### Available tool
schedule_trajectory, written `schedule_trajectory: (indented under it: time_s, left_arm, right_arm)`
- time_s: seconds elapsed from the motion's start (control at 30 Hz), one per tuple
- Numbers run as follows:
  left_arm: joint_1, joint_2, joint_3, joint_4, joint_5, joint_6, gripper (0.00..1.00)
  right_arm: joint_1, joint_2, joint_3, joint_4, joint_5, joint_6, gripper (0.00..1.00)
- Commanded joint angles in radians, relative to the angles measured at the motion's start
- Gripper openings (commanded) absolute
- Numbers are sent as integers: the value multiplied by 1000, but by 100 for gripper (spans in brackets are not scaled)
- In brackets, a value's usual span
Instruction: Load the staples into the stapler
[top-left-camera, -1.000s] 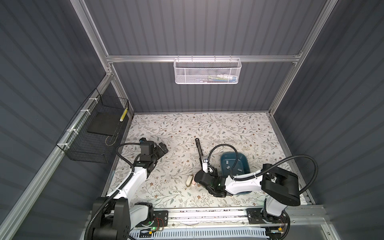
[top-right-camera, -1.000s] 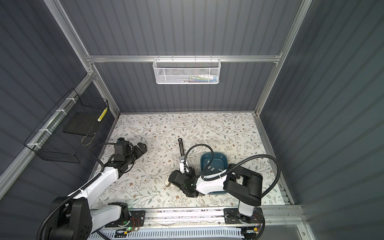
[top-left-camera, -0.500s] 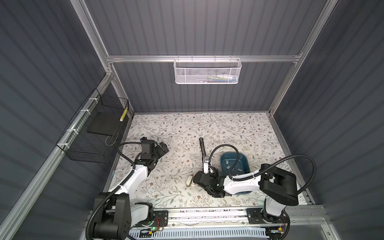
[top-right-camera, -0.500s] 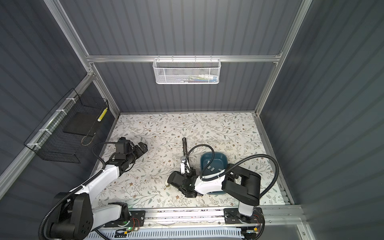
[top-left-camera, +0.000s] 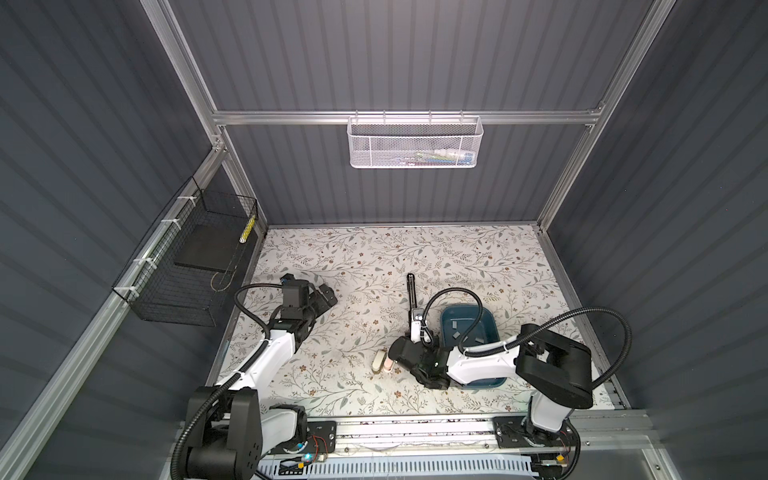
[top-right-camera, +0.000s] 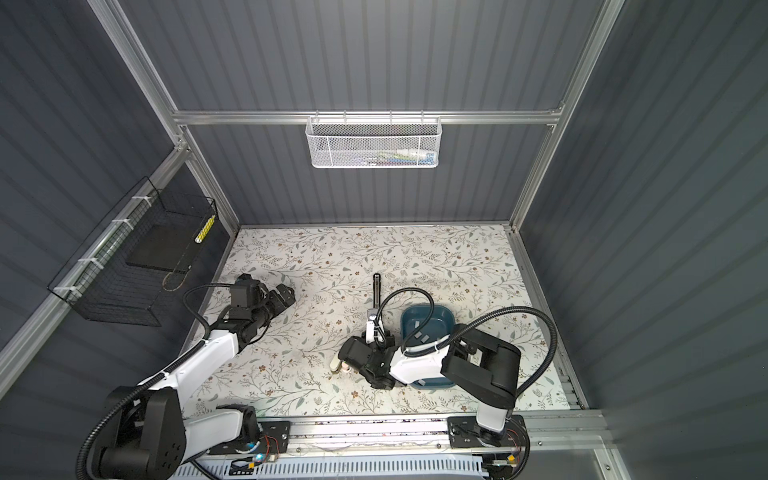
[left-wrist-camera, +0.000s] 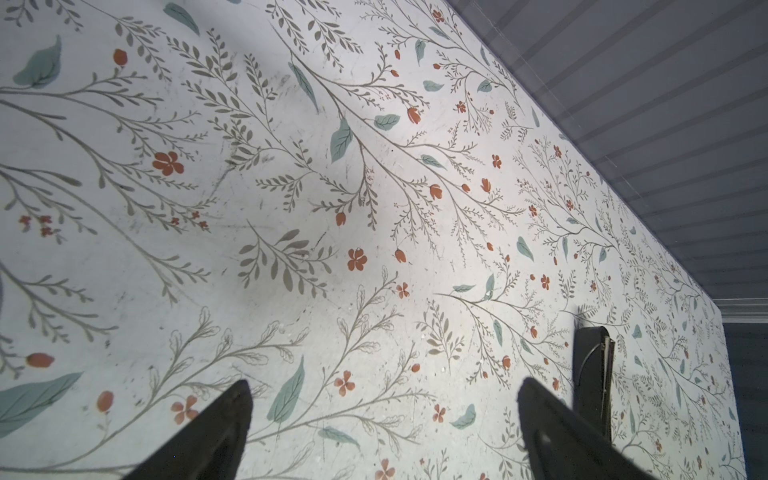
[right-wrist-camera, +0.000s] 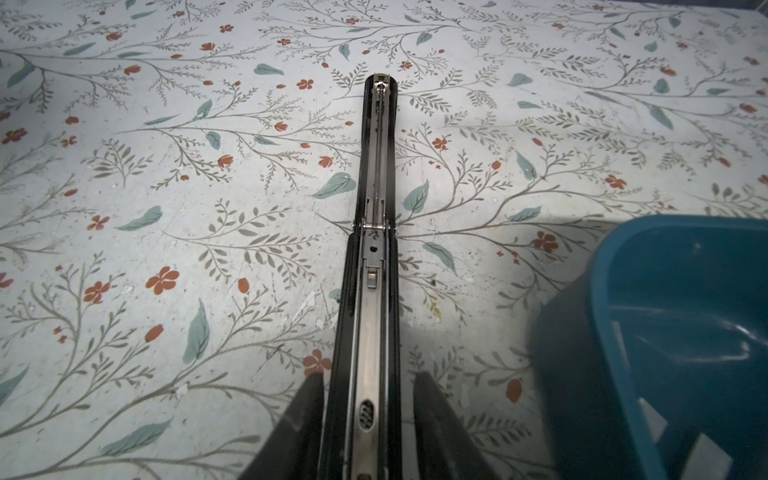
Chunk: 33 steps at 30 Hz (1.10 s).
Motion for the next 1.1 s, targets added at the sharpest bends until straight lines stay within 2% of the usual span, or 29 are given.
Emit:
schedule_trajectory:
  time_s: [0.0, 0.17, 0.33, 0.53, 0.57, 0.6, 0.67, 0.77, 0.83, 0.93, 1.07]
  left_arm:
    - [3, -22, 24, -22, -9, 20, 100]
    - [3, -25, 24, -25, -8, 22, 100]
    - [3, -60, 21, -24, -6, 33, 100]
    - [2, -173, -34, 35, -6, 58, 100]
    - [2, -189, -43, 46, -6, 65, 100]
    - [1, -204, -52, 55, -8, 72, 100]
    - [0, -229, -67, 81, 1, 91, 100]
    - [-11, -288, -135, 202, 56, 136, 100]
    - [-29, -335, -173, 261, 48, 158, 100]
    - [-49, -367, -140, 215, 1, 151, 100]
    - [-51, -324, 20, 85, -12, 114, 100]
  right_arm:
    - [-9, 26, 6, -1, -6, 13, 41]
    - [-9, 22, 16, -13, -12, 0, 41]
    - [14, -57, 14, -23, 7, -102, 56]
    - [11, -280, 72, -108, 8, -158, 66]
    - [10, -322, 70, -103, -11, -164, 76]
    - [12, -362, 46, -40, -45, -221, 85]
    - [12, -441, -17, 58, -116, -318, 99]
    - [10, -574, -82, 40, -155, -370, 99]
    - [10, -694, -149, 35, -154, -386, 99]
    - [8, -885, -283, 74, -148, -422, 99]
    - [1, -1140, -431, 109, -136, -460, 99]
